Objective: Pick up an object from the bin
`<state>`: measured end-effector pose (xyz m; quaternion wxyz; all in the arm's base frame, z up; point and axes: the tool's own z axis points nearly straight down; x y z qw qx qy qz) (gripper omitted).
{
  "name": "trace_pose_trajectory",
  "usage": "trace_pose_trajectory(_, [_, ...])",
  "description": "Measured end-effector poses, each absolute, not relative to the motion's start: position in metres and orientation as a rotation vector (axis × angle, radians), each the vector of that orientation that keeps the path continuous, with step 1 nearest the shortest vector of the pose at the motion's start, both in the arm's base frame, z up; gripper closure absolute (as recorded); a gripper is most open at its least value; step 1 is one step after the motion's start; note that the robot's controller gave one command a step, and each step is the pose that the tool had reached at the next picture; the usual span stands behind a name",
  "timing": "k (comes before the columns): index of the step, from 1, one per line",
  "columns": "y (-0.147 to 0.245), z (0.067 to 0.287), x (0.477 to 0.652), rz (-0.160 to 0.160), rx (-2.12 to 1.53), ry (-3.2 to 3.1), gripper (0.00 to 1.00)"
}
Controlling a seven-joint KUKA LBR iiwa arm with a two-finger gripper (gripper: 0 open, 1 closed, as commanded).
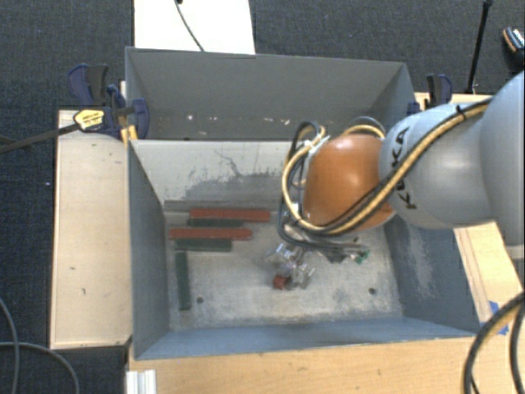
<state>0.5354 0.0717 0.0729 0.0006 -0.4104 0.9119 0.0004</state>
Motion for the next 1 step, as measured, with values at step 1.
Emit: trace_pose_trajectory(1, [0.0695,0.2205,0.5452,-0.004,-1.265,2.865,1.00])
